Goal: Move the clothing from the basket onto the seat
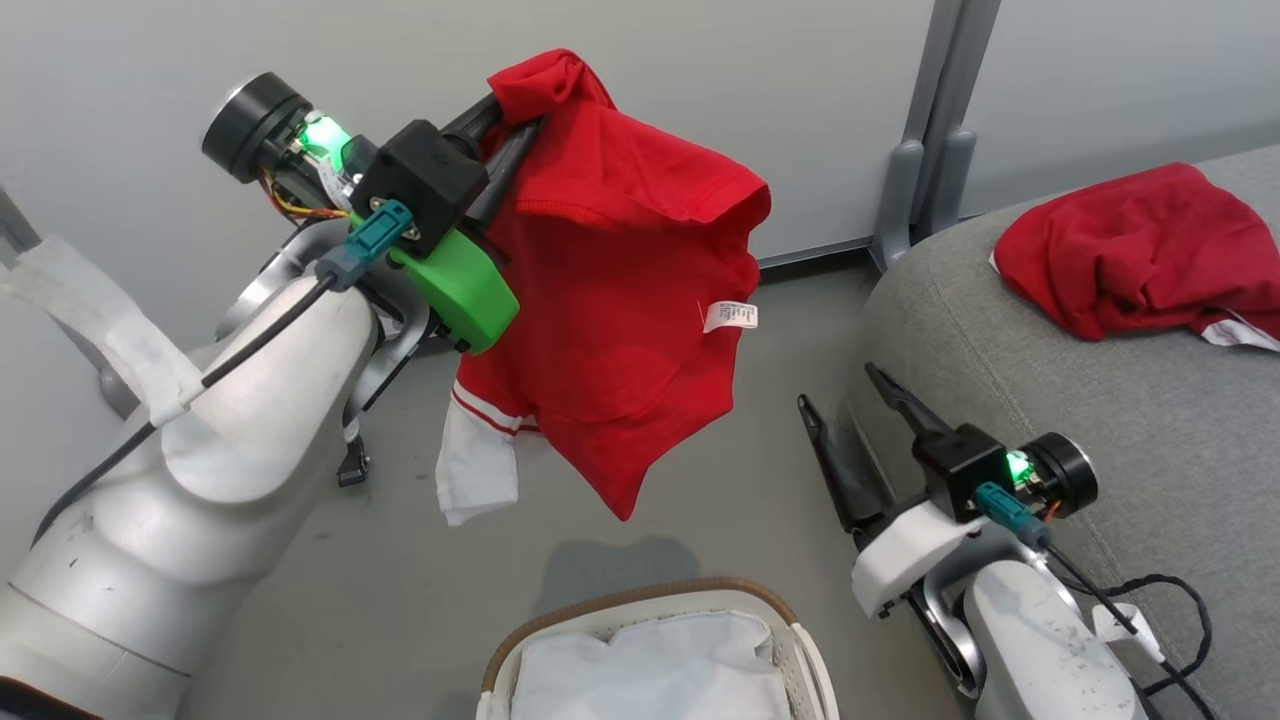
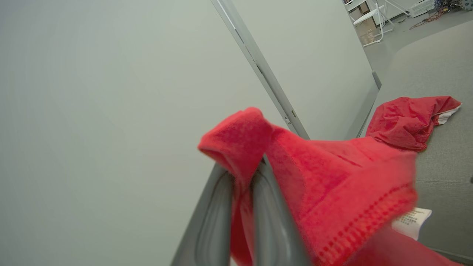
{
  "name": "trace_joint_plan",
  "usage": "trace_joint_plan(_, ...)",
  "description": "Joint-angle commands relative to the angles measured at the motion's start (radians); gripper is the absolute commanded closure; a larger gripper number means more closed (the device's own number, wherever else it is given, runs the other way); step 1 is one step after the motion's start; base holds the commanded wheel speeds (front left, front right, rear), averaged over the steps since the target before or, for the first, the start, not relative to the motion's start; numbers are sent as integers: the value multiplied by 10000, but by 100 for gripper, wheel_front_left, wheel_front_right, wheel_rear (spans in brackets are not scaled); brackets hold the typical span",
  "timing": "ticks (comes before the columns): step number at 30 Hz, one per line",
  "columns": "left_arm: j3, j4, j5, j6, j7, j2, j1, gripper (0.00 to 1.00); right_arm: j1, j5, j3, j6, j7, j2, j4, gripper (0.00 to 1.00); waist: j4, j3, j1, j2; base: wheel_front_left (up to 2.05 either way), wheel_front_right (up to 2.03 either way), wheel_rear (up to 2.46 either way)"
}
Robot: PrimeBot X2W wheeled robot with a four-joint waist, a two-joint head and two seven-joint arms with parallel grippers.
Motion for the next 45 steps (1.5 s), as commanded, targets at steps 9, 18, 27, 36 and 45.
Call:
trace_joint_plan(9,-104,-48,-28,-16,0,-204,-642,100,-272,590,1740,-11,-24,-28,553,0,337,73,1,0,0,0,0)
trace_joint_plan(18,-239,-328,-54,24,69,-344,-825,100,-877,1085,2817,-11,-24,-25,789,0,510,122,1,0,0,0,0)
trace_joint_plan(27,-344,-526,-117,101,104,-317,-701,100,-1232,1718,3146,-11,-24,-28,30,0,506,194,1,0,0,0,0)
trace_joint_plan(36,-396,-526,-279,181,204,-231,-497,100,-1356,2111,3613,-11,-24,-36,-1050,0,413,263,1,0,0,0,0)
trace_joint_plan(45,-490,-572,-414,224,205,-394,-460,100,-1753,2822,3463,-11,-24,-30,-1199,0,521,387,1,0,0,0,0)
